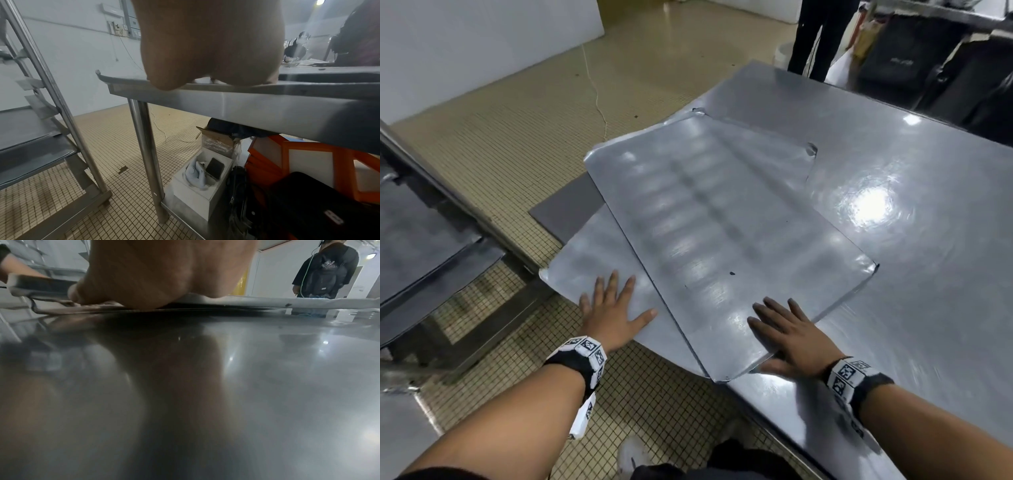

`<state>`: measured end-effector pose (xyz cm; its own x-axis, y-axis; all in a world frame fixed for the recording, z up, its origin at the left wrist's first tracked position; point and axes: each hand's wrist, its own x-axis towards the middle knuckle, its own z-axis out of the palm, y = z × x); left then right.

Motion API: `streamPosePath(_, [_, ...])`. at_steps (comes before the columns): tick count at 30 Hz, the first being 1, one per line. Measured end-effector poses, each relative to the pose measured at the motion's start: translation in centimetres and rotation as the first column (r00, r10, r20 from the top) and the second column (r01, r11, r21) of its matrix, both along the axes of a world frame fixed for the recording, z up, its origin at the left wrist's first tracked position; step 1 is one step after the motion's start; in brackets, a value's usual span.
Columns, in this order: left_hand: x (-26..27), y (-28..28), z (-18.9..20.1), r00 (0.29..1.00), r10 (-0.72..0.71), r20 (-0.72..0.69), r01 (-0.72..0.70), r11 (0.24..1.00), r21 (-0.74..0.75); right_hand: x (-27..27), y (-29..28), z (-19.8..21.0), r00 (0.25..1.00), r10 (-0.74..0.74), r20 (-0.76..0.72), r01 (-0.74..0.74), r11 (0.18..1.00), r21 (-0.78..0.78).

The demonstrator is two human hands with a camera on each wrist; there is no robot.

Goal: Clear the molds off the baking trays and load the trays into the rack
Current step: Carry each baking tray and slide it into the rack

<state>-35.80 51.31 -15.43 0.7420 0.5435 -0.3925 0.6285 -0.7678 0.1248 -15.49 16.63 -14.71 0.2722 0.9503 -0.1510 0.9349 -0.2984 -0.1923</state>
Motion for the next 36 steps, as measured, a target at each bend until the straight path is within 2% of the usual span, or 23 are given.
streamPosePath(4, [-0.6, -0.1, 0.1, 0.991, 0.01, 0.132, 0.001, 0.997, -0.079, -1.1, 2.5, 0.2, 1.0, -0.01, -0.002, 0.01, 1.0, 0.018])
streamPosePath(7, [-1.3, -0.1, 0.9, 0.953, 0.077, 0.293, -0.022, 0.982, -0.187, -2.1, 4.7, 0.1, 1.0, -0.005, 0.012, 0.004, 0.999, 0.042])
streamPosePath(9, [-1.7, -0.1, 1.5, 0.929, 0.118, 0.351, -0.033, 0.971, -0.238, -2.8, 6.2, 0.1, 1.0, 0.01, 0.011, -0.01, 1.0, 0.028])
streamPosePath(11, [-1.9, 0.3, 1.6, 0.914, 0.156, 0.374, -0.049, 0.958, -0.282, -3.1, 7.6, 0.2, 1.0, 0.025, 0.001, -0.025, 0.999, 0.027])
streamPosePath(15, [-2.3, 1.7, 1.4, 0.883, 0.222, 0.413, -0.075, 0.937, -0.342, -2.8, 9.9, 1.6, 0.993, 0.013, -0.117, -0.017, 0.999, -0.034])
streamPosePath(21, [-2.8, 2.9, 2.1, 0.893, 0.168, 0.417, -0.024, 0.944, -0.329, -5.3, 13.5, 2.2, 0.996, -0.044, -0.082, 0.028, 0.981, -0.191])
streamPosePath(25, [-3.1, 4.1, 3.0, 0.88, 0.154, 0.449, 0.014, 0.937, -0.349, -7.8, 15.8, 2.4, 0.984, -0.144, -0.104, 0.12, 0.97, -0.21])
streamPosePath(28, [-3.3, 5.5, 3.7, 0.855, 0.194, 0.481, 0.008, 0.922, -0.387, -8.9, 17.1, 2.0, 0.973, -0.192, -0.129, 0.17, 0.972, -0.165])
streamPosePath(30, [-3.2, 6.5, 4.1, 0.855, 0.232, 0.465, -0.018, 0.908, -0.418, -9.3, 17.8, 2.0, 0.948, -0.243, -0.205, 0.238, 0.97, -0.049])
streamPosePath(33, [-2.8, 7.9, 4.6, 0.857, 0.255, 0.448, -0.046, 0.903, -0.427, -8.9, 18.4, 2.4, 0.86, -0.352, -0.368, 0.424, 0.896, 0.134])
streamPosePath(36, [-2.0, 9.0, 5.0, 0.851, 0.278, 0.447, -0.066, 0.898, -0.434, -7.7, 18.5, 3.3, 0.805, -0.432, -0.407, 0.525, 0.839, 0.146])
